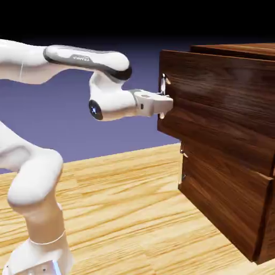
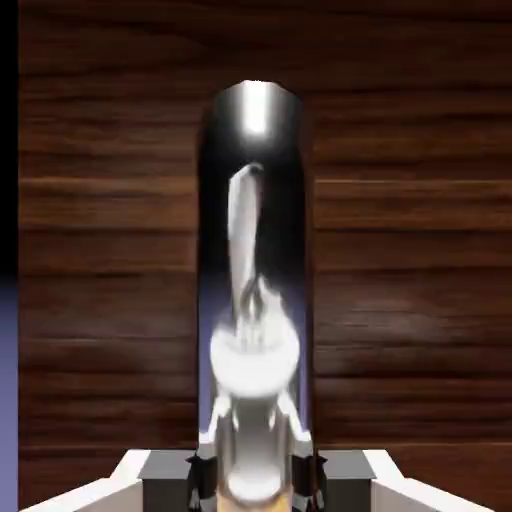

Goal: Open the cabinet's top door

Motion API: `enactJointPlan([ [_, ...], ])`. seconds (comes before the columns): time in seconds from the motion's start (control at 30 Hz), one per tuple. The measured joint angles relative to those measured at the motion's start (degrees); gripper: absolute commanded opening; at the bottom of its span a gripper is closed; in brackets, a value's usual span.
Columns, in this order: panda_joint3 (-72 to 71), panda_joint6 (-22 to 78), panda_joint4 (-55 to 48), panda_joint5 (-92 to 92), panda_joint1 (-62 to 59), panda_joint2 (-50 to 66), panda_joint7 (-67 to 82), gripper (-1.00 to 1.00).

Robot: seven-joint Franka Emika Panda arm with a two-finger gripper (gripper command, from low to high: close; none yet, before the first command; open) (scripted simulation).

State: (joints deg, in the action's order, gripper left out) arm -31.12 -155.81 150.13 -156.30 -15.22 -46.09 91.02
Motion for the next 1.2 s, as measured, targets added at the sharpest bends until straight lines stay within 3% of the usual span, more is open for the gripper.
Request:
enactJointPlan([
  [0.57,28.39,4.90,18.66,42.42,20.72,-21.28,-21.89,-1.00],
  [0.83,37.81,10.74,23.66,62.50,19.76,-30.47,-33.20,-1.00],
  [1.2,56.08,26.03,25.33,89.72,12.76,-38.05,-43.76,-1.00],
])
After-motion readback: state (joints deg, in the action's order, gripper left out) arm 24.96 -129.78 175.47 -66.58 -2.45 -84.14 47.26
